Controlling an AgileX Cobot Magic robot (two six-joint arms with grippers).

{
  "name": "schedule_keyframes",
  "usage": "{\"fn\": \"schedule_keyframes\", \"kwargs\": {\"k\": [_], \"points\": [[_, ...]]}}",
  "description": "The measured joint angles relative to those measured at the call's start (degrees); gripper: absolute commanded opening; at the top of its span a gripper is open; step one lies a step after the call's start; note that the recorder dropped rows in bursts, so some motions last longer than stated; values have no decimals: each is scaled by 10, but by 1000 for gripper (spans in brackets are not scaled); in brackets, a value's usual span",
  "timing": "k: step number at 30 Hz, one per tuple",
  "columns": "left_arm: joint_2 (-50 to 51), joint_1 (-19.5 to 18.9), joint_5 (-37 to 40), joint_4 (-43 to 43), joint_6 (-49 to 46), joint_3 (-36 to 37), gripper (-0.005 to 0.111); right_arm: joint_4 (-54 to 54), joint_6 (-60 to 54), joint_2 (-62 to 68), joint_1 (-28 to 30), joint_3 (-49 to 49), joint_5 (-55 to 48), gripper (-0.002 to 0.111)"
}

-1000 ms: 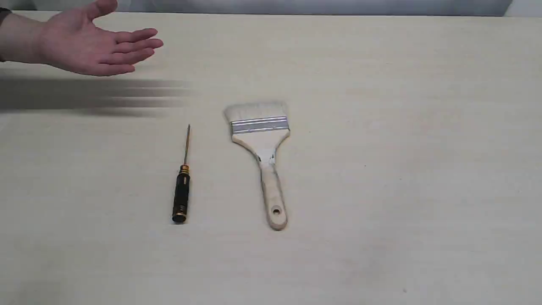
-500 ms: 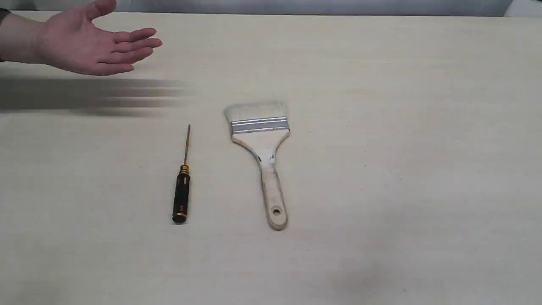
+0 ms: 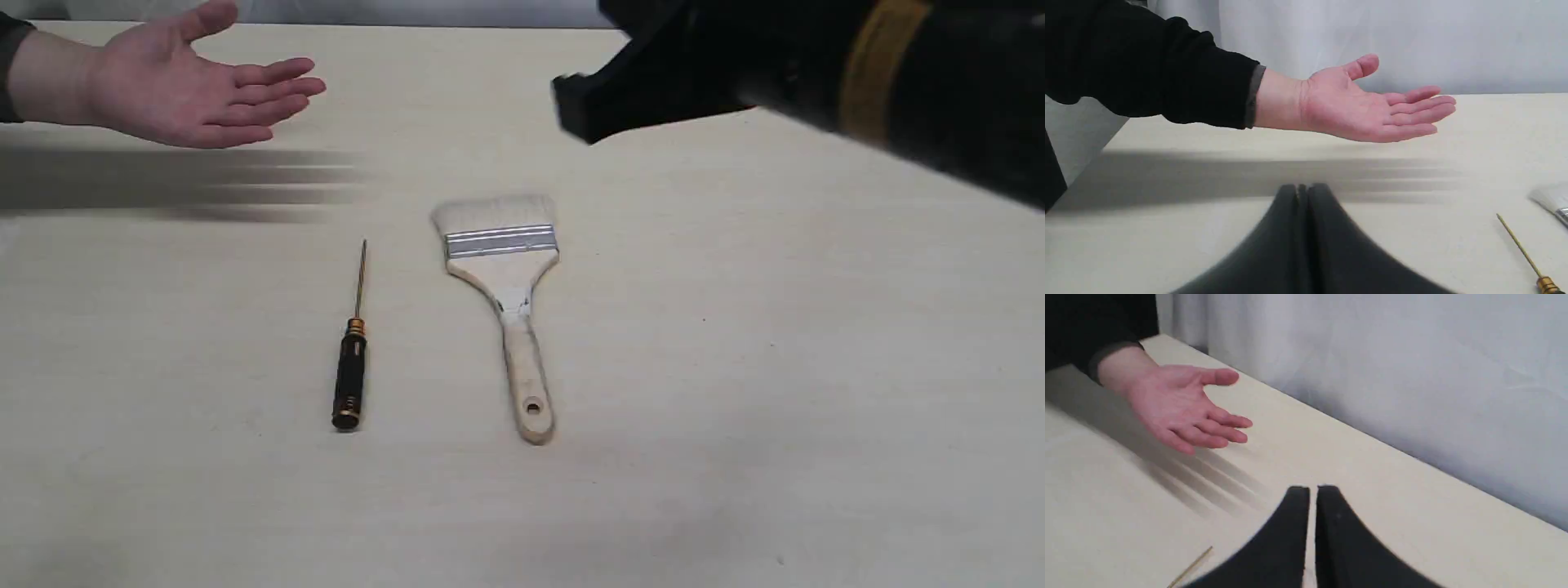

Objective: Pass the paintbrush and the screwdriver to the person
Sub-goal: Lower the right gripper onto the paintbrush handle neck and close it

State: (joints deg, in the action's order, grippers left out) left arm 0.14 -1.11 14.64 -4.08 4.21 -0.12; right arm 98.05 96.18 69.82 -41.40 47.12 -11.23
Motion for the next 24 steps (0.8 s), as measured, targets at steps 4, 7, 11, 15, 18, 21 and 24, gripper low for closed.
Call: {"fn": "schedule_keyframes", "kwargs": {"k": [4,7,11,15,18,21,24], "points": [[0,0,0,0,0,0,0,-119,-93,76,-41,30,-53,6],[0,0,0,0,0,0,0,-234,-194,126,-45,63,-65,14],[0,0,0,0,0,0,0,-356,-318,159,-45,102,-70,32],[0,0,0,0,0,0,0,-507,-459,166,-47,140,-89,49],[0,0,0,0,0,0,0,-606,-561,170,-47,171,-149,56],[0,0,0,0,0,0,0,-656,-608,184,-47,202,-224,56],[0,0,0,0,0,0,0,-680,-625,214,-47,236,-291,56]]}}
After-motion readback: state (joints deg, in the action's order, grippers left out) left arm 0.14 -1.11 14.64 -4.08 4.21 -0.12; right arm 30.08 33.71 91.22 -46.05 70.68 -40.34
